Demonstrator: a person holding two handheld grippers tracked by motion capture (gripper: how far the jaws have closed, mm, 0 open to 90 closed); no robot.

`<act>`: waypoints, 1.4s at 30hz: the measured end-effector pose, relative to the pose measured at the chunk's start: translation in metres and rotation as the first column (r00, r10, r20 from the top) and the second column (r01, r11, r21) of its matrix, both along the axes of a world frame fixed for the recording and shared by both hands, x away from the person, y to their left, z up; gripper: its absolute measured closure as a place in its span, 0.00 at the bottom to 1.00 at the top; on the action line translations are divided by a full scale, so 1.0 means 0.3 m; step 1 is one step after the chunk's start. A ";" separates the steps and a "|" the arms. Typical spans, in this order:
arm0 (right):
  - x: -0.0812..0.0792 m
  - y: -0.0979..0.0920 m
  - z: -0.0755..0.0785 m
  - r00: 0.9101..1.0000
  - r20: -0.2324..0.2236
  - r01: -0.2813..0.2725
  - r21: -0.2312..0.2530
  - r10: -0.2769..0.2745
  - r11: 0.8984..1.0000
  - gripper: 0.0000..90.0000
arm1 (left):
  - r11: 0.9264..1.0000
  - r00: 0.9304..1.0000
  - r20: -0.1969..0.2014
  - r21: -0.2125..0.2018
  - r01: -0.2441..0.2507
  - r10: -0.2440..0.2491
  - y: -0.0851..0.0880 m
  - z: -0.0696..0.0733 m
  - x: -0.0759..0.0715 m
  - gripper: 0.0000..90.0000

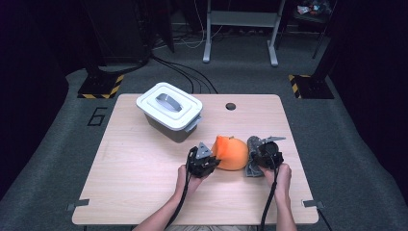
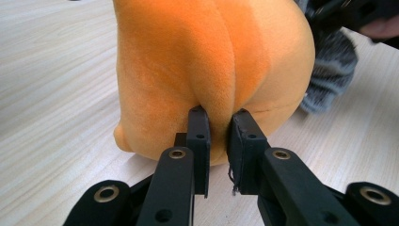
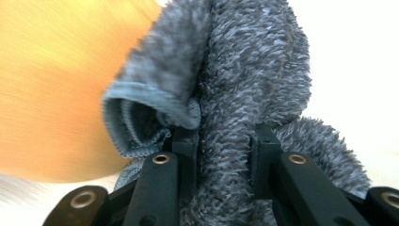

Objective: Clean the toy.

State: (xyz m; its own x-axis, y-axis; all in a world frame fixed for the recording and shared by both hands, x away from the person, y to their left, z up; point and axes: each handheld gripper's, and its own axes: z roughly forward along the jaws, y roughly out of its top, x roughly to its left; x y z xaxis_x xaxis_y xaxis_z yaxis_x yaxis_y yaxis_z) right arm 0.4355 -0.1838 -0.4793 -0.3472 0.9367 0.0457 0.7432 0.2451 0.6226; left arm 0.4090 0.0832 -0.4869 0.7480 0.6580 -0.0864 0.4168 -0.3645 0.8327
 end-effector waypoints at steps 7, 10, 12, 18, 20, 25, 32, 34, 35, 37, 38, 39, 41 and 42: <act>0.005 -0.018 -0.004 1.000 -0.019 0.013 0.010 -0.013 1.000 0.77 | 1.000 1.000 0.000 0.002 -0.003 0.003 0.007 0.003 0.002 0.89; -0.014 -0.032 0.053 0.999 0.033 0.021 0.016 -0.021 1.000 0.77 | 1.000 1.000 0.001 0.000 0.000 0.000 0.009 0.002 0.002 0.89; -0.031 -0.034 0.102 0.997 0.075 0.013 0.042 -0.016 0.999 0.77 | 1.000 1.000 0.002 0.000 0.000 0.000 0.008 0.002 0.001 0.88; -0.065 0.037 0.232 0.982 0.168 -0.094 0.039 0.086 0.995 0.77 | 1.000 1.000 0.012 0.007 -0.001 0.001 0.003 0.003 -0.004 0.88; -0.065 0.091 0.259 0.977 0.177 -0.125 0.027 0.119 0.992 0.77 | 1.000 1.000 0.013 0.008 0.002 -0.002 0.002 0.004 -0.005 0.88; -0.051 0.204 0.281 0.964 0.180 -0.199 -0.010 0.197 0.980 0.77 | 1.000 1.000 0.024 0.027 0.012 -0.013 -0.001 0.009 -0.007 0.88; -0.033 0.293 0.254 0.953 0.167 -0.244 -0.071 0.252 0.967 0.77 | 0.999 1.000 0.026 0.033 0.011 -0.012 -0.004 0.009 -0.008 0.88; -0.035 0.287 0.253 0.954 0.168 -0.241 -0.068 0.250 0.968 0.77 | 1.000 1.000 0.020 0.027 0.010 -0.011 -0.005 0.008 -0.009 0.88; -0.037 0.284 0.252 0.957 0.168 -0.230 -0.064 0.238 0.971 0.77 | 1.000 1.000 0.023 0.025 0.007 -0.007 -0.008 0.008 -0.010 0.88; -0.040 0.272 0.252 0.958 0.168 -0.224 -0.064 0.232 0.973 0.77 | 1.000 1.000 0.030 0.028 0.008 -0.009 -0.009 0.008 -0.009 0.88; -0.039 0.264 0.251 0.958 0.172 -0.223 -0.066 0.231 0.973 0.77 | 1.000 1.000 0.028 0.026 0.007 -0.008 -0.010 0.008 -0.009 0.88; -0.041 0.255 0.251 0.959 0.168 -0.221 -0.064 0.229 0.973 0.77 | 1.000 1.000 0.026 0.027 0.008 -0.009 -0.010 0.009 -0.008 0.88; -0.043 0.238 0.248 0.963 0.166 -0.204 -0.061 0.211 0.977 0.77 | 0.999 1.000 0.027 0.030 0.010 -0.011 -0.008 0.009 -0.006 0.88; -0.044 0.229 0.246 0.965 0.164 -0.196 -0.056 0.203 0.979 0.77 | 1.000 1.000 0.025 0.029 0.011 -0.011 -0.007 0.009 -0.006 0.88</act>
